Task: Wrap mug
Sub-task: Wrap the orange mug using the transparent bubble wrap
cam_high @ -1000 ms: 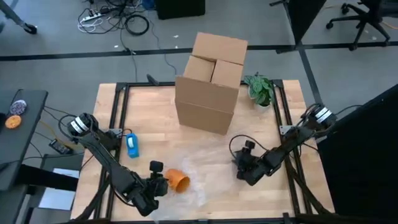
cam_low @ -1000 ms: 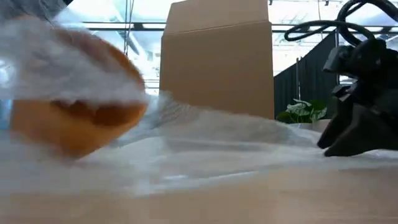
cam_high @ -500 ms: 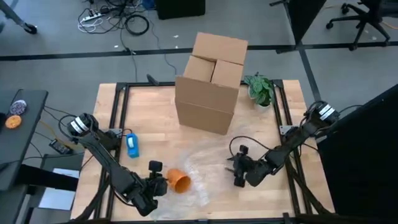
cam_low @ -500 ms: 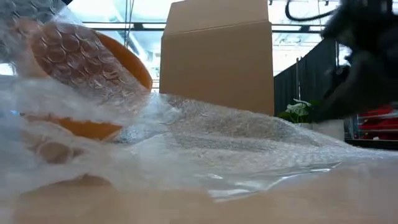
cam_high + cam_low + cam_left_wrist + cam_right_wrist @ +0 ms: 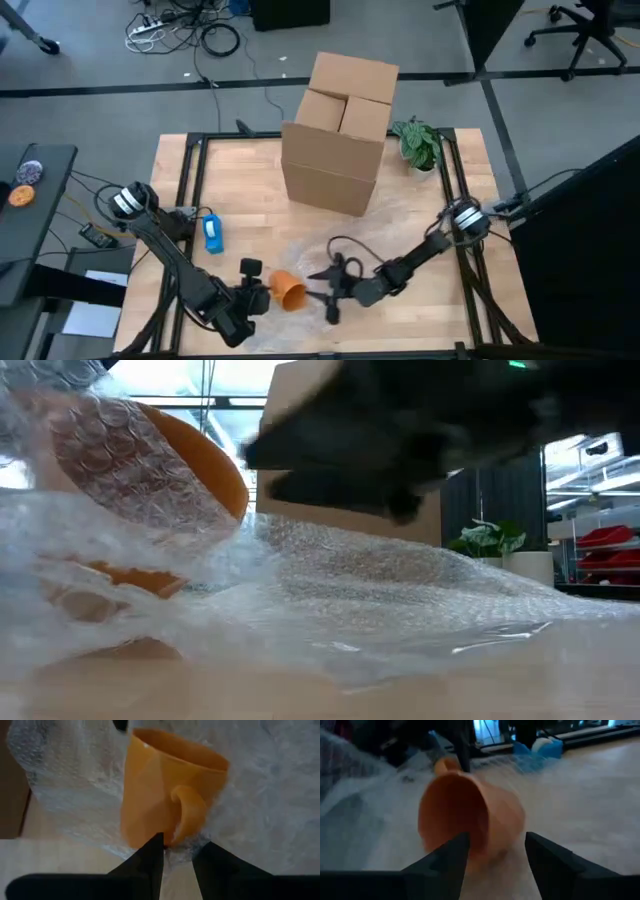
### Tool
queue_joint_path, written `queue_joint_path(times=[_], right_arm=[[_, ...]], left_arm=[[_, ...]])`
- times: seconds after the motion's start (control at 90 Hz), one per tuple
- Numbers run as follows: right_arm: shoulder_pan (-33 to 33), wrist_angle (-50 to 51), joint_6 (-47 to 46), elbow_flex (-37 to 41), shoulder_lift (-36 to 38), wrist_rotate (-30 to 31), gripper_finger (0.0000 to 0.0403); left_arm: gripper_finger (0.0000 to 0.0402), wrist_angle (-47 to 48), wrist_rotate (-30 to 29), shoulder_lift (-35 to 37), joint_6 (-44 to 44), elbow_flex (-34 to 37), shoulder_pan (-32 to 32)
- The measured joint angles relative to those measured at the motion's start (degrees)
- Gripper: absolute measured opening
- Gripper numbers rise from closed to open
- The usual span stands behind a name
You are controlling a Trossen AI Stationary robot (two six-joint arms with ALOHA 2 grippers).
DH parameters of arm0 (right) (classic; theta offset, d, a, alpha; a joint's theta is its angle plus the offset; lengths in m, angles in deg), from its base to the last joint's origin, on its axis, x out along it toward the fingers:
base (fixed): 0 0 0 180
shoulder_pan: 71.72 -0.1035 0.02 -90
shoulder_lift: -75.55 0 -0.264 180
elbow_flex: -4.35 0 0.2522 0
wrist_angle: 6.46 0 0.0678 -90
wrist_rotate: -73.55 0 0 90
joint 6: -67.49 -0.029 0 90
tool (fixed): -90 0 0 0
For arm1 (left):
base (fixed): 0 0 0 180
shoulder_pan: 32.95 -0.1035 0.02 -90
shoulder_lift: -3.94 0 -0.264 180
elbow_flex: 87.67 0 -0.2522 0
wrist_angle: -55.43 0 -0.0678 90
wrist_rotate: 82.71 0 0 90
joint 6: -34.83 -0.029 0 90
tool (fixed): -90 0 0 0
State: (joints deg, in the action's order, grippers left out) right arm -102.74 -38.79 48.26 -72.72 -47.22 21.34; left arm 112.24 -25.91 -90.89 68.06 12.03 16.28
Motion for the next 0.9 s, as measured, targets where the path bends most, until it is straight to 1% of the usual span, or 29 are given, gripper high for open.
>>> queue_joint_path(times=[0.133, 0.211, 0.289, 0.367, 0.422, 0.5, 0.589, 0.644, 0.722, 0.756, 0.8, 0.9], right_arm=[[1.5, 7.2, -0.1, -6.3, -3.0, -1.6, 0.0165], [2.0, 11.1, 0.1, -8.8, -4.2, -1.3, 0.0147], [2.3, 12.0, 1.3, -10.0, -4.7, -0.5, 0.0104], [2.5, 12.2, 2.8, -10.1, -4.7, 1.3, 0.0038], [2.4, 12.3, 4.5, -10.2, -4.7, 3.3, 0.0015], [2.2, 12.3, 4.8, -10.2, -4.7, 5.6, 0.0011], [2.2, 12.4, 4.8, -10.2, -4.7, 6.1, 0.0005], [1.9, 12.3, 5.2, -10.2, -4.7, 8.6, 0.0004], [1.0, 11.6, 9.1, -10.2, -4.7, 12.6, 0.0003], [0.7, 11.0, 11.3, -10.2, -4.7, 13.3, 0.0003], [0.2, 9.7, 13.6, -10.2, -4.7, 11.8, 0.0002], [-0.2, 6.3, 18.1, -10.2, -4.7, 3.0, 0.0002]], left_arm=[[0.0079, -0.1, 0.0, 0.0, 0.0, 0.0, 0.0], [0.0079, -0.1, 0.0, 0.0, 0.0, 0.0, 0.0], [0.0079, 1.1, 0.3, 0.3, -0.1, -0.3, 0.1], [0.0079, 4.4, 0.5, 1.1, 0.0, -1.8, 0.1], [0.0079, 7.5, 0.1, 1.8, 0.1, -3.6, 0.3], [0.0079, 11.2, -0.1, 2.5, 0.2, -5.7, 0.8], [0.0079, 15.2, -0.1, 2.9, 1.9, -6.8, 1.6], [0.0079, 16.9, -0.1, 3.1, 3.9, -7.0, 2.0], [0.0079, 20.5, -0.7, 3.2, 8.4, -6.7, 3.0], [0.0079, 22.0, -1.6, 3.2, 10.7, -6.6, 3.6], [0.0079, 24.1, -3.0, 3.2, 13.9, -6.5, 4.8], [0.0078, 29.8, -7.6, 3.2, 23.1, -6.4, 8.1]])
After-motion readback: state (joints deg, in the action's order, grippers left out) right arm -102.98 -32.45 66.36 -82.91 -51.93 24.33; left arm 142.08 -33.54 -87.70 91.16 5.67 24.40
